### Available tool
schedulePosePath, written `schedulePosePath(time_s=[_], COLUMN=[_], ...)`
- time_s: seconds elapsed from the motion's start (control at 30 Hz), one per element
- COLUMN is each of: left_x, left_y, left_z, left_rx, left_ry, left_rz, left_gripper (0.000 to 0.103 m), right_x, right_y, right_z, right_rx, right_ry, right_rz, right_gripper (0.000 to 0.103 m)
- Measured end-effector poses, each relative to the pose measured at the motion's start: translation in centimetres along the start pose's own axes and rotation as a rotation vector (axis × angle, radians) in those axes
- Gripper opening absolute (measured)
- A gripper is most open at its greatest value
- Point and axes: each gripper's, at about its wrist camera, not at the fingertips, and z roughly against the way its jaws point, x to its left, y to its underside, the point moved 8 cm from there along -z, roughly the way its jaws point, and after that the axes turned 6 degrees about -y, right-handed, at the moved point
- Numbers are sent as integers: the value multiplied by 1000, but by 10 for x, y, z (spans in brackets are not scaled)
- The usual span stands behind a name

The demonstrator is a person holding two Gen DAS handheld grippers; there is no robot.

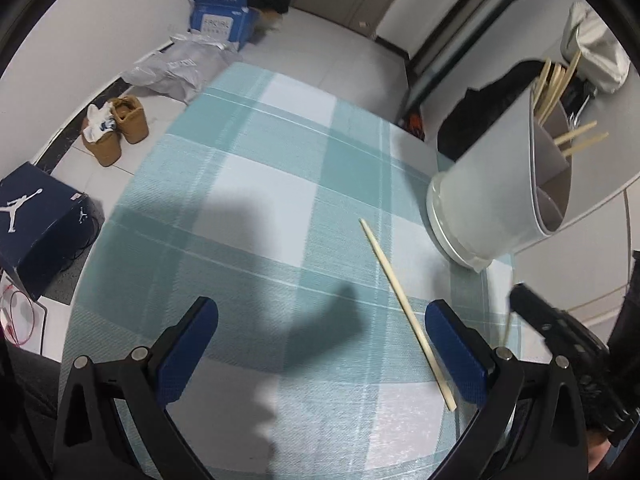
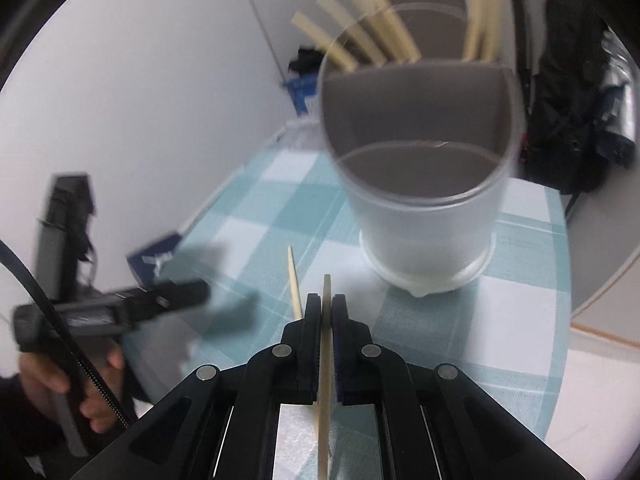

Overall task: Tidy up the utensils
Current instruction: 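Close the left tool on the other wooden chopstick, then lift both held chopsticks up over the white holder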

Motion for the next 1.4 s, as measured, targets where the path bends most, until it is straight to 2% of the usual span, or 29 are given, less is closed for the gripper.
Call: schedulePosePath(time_s=[0.13, 0.2, 0.27, 0.4, 0.43, 0.47, 0.57, 0.6, 0.67, 0.77, 0.8, 0.83, 0.9, 1.0, 1.27, 1.4], left_x=[-11, -18, -18, -18, -17, -17, -22, -24, -29, -32, -33, -35, -37, -43, -27, -15], left_y=[-9, -12, -19, -25, -24, -22, -23, -22, -19, -18, -18, -18, -16, -15, 1, 4], left_z=[-5, -13, -21, -39, -45, -47, -46, -45, -45, -46, -47, -48, -47, -46, -29, -15], left_rx=[4, 38, 58, 119, 137, 147, 124, 120, 117, 110, 111, 115, 113, 104, 106, 80], left_ry=[-43, -55, -98, -141, -177, -191, -241, -249, -274, -338, -333, -319, -320, -328, -211, -190], left_rz=[-13, -7, 17, 66, 58, 53, 1, -8, -29, -69, -68, -63, -66, -123, -208, -187], left_gripper=[101, 101, 98, 89, 83, 80, 64, 53, 42, 19, 8, 4, 2, 1, 1, 1], right_x=[-13, -21, -31, -41, -42, -42, -38, -40, -38, -38, -38, -38, -37, -37, -33, -32], right_y=[-4, -4, -3, -6, -8, -9, -13, -14, -16, -19, -19, -20, -20, -20, -19, -16], right_z=[21, 23, 29, 36, 41, 40, 39, 41, 41, 42, 42, 43, 44, 46, 47, 39], right_rx=[-89, -102, -100, -121, -130, -134, -147, -150, -155, -163, -166, -168, -174, -180, -191, -176], right_ry=[-22, -7, 34, 2, 1, -7, -25, -35, -43, -60, -64, -67, -67, -67, -66, -72], right_rz=[-61, -72, -66, -107, -106, -106, -96, -94, -91, -96, -98, -97, -91, -88, -91, -111], right_gripper=[4, 4, 4, 4, 4, 4, 5, 5, 5, 5, 5, 5, 5, 5, 5, 5])
